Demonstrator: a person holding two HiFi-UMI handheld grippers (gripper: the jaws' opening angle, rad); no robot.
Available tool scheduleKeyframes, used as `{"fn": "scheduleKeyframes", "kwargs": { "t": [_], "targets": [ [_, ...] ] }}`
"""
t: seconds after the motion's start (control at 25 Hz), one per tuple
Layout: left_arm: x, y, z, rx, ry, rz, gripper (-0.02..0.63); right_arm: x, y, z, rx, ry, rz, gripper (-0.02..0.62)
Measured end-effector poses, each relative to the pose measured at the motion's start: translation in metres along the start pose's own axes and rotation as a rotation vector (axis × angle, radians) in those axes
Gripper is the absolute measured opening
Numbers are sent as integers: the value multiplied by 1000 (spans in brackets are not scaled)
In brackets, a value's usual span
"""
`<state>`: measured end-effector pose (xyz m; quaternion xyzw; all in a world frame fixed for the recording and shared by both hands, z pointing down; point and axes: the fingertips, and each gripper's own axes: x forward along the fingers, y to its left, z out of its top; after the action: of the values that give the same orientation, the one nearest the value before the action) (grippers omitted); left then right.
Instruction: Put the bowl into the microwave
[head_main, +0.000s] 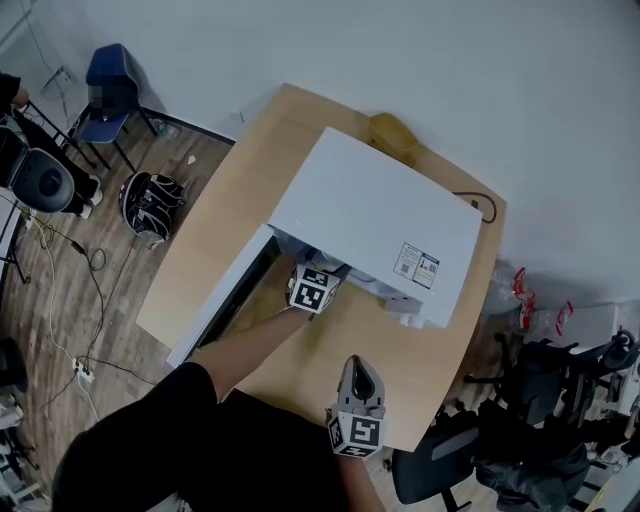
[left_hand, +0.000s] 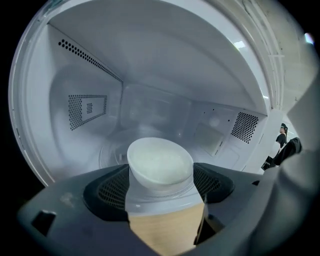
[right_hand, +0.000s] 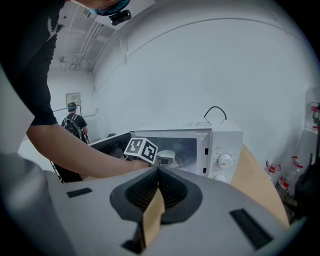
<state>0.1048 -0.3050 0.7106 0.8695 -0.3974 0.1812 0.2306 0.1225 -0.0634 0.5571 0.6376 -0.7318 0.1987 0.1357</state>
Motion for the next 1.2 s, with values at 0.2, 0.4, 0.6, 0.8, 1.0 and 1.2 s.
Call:
{"fn": "scheduleKeyframes", "kwargs": {
  "t": [0.2, 0.4, 0.6, 0.8, 1.0, 1.2],
  "targets": [
    [11, -6, 8, 30, 13, -12, 382, 8, 4, 4, 4, -3, 11, 60],
    [31, -11, 15, 109, 10, -41, 382, 11, 7, 1, 0, 10, 21, 60],
    [40, -8, 19, 101, 4, -32, 382, 9, 1, 0, -3, 14, 12, 60],
    [32, -6, 18, 79, 6, -28, 382, 5, -1, 3, -11, 7, 5, 60],
    [-3, -6, 14, 19, -13, -30, 382, -4, -2, 4, -12, -7, -7, 60],
    [-50, -20, 27, 8, -41, -65, 382, -16, 3, 8, -28, -34, -6, 60]
  ]
}}
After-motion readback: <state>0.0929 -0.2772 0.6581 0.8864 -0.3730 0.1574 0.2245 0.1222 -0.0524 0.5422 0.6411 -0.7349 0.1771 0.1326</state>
